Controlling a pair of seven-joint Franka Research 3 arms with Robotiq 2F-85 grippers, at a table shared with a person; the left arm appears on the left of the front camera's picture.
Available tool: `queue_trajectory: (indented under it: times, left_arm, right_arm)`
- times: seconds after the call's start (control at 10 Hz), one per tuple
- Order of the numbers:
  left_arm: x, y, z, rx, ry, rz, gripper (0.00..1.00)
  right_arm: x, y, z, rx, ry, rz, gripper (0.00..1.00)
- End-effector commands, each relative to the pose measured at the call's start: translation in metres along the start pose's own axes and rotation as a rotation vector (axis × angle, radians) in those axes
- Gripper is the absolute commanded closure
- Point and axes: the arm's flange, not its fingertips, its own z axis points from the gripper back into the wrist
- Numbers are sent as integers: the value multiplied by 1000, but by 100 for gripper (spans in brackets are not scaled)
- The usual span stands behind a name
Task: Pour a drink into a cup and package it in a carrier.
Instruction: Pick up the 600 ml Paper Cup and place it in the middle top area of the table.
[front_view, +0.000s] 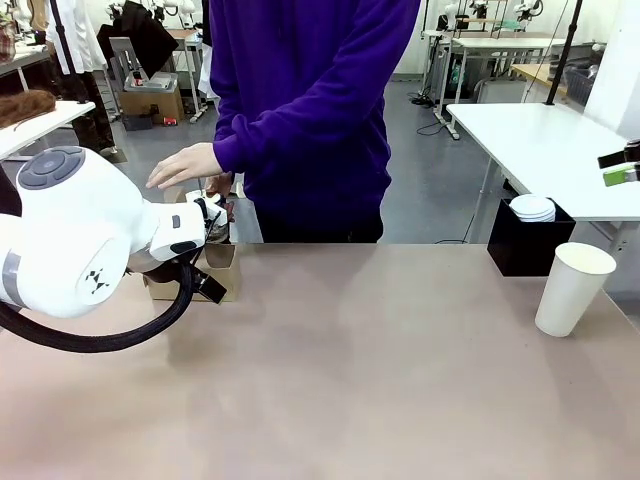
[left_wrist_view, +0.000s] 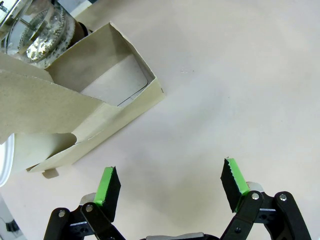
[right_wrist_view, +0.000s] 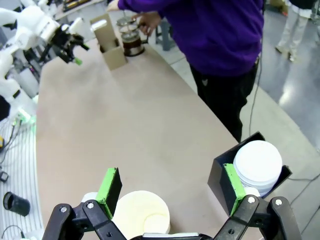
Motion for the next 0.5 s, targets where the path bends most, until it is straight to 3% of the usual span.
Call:
queue_trajectory:
  times: [0.0,0.2,0.4]
  left_arm:
    - [0,0,0,0,0,0,0]
    - [0,0,0,0,0,0,0]
    - [0,0,0,0,0,0,0]
  right_arm:
    - [-24,-7,11,91,-92,16,0]
    - [-88,-11,39,148,-258,47,0]
    - [-131,-10,51,164,-375,85,0]
